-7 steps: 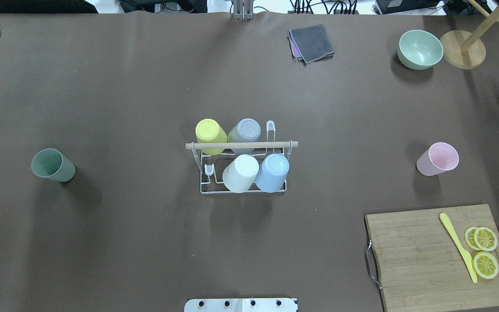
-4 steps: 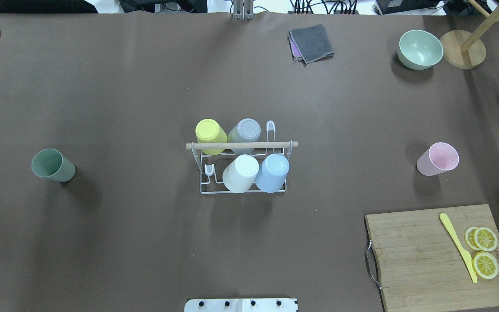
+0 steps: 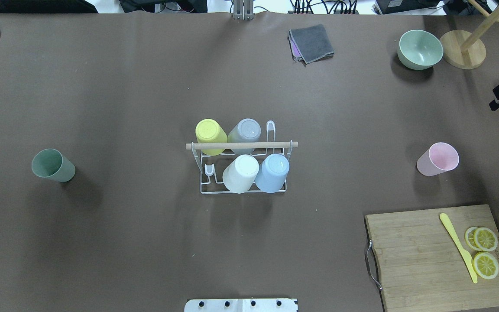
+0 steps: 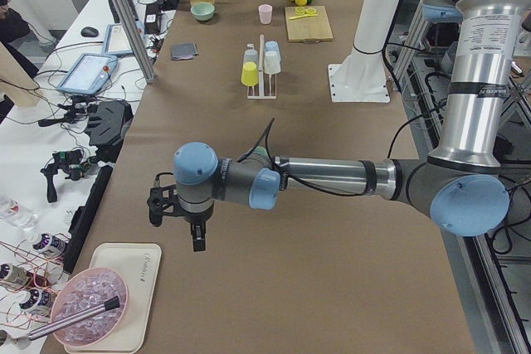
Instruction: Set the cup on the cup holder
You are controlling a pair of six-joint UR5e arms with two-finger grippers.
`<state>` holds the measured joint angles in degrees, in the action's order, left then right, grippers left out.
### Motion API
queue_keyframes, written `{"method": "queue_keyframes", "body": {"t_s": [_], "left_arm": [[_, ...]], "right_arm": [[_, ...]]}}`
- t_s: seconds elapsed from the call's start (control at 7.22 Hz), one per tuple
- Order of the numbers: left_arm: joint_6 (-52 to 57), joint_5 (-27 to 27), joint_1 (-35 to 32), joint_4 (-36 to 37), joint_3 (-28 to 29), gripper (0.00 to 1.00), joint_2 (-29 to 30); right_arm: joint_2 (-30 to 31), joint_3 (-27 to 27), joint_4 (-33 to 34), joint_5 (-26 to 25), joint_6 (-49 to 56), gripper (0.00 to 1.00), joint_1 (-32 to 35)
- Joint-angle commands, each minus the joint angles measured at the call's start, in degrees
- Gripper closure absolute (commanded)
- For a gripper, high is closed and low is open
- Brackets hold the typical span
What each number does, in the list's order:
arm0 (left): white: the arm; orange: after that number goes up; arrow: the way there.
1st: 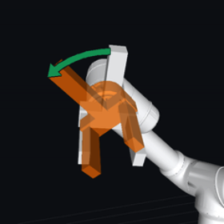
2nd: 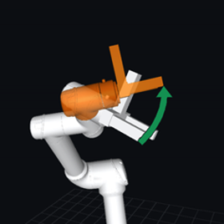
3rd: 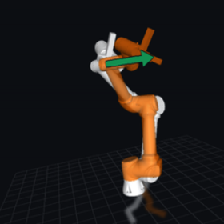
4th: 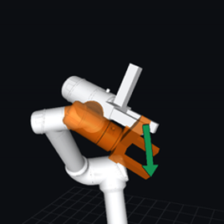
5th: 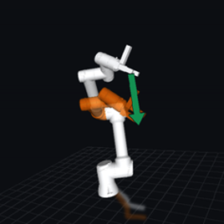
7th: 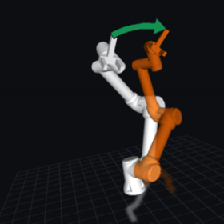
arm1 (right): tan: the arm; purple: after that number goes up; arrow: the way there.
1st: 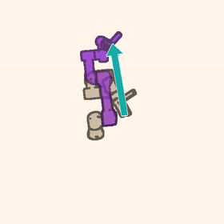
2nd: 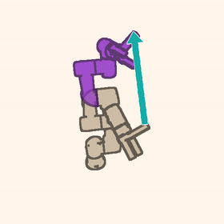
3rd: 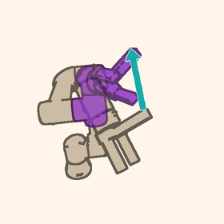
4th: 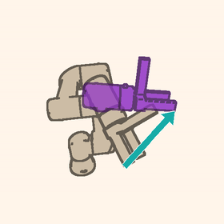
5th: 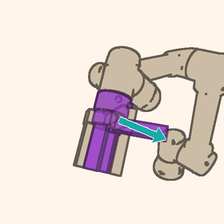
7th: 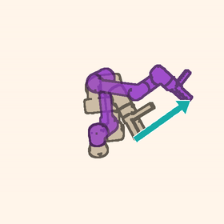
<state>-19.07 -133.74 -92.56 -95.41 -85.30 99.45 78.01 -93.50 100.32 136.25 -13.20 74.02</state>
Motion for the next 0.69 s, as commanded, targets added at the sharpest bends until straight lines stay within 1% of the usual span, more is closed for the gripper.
{"method": "queue_keyframes", "body": {"t_s": [0.0,0.14,0.28,0.42,0.55], "left_arm": [[0.6,0.5,2.3,16.2,7.0,0.03,14.3],[0.5,0.5,3.9,19.6,10.7,0.03,18.7],[0.5,0.6,3.9,20.2,14.3,0.03,21.7],[0.9,2.6,4.0,20.0,17.4,0.03,24.1],[2.1,6.5,4.0,20.1,20.5,0.03,26.5]], "right_arm": [[-3.1,0.5,0.8,0.3,-4.2,0.0,-5.0],[-3.7,0.5,0.7,0.3,-5.8,0.0,-7.5],[-5.3,1.7,0.9,0.2,-5.2,0.0,-9.1],[-6.2,3.7,1.9,0.5,-4.7,0.01,-9.9],[-8.2,6.8,4.9,0.7,0.4,0.01,-10.1]]}}
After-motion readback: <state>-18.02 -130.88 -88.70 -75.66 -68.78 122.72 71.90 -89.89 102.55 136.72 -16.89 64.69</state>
